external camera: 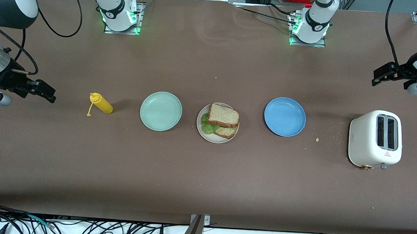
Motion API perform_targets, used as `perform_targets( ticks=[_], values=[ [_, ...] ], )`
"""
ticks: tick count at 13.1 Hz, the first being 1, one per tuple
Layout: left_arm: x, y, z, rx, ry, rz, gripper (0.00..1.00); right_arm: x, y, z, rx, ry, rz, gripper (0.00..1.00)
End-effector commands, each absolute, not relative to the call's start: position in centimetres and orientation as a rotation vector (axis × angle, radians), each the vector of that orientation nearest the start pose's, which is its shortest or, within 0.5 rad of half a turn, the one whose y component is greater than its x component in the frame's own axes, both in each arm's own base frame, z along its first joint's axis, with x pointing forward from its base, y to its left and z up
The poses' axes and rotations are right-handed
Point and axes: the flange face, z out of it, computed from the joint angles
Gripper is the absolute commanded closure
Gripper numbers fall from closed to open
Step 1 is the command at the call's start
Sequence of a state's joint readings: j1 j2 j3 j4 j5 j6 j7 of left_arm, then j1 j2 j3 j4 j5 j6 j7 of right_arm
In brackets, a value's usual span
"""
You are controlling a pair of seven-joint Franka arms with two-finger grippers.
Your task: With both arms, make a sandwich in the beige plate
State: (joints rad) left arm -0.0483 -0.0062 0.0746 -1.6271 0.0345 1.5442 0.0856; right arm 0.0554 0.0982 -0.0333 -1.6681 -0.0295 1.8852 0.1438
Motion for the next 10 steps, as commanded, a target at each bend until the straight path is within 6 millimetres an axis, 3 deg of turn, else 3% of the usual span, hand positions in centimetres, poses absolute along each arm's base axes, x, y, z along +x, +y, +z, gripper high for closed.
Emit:
perform_targets(
  ticks=[1,10],
  values=[
    [54.49,1.51,60.34,-3.121,0.115,0.134,0.00,60.11,1.44,55.65,-3.167,0.162,-0.220,0.00],
    [54.49,1.17,59.89,-3.120,0.125,0.150,0.00,60.15,1.36,55.70,-3.165,0.160,-0.227,0.00]
  ],
)
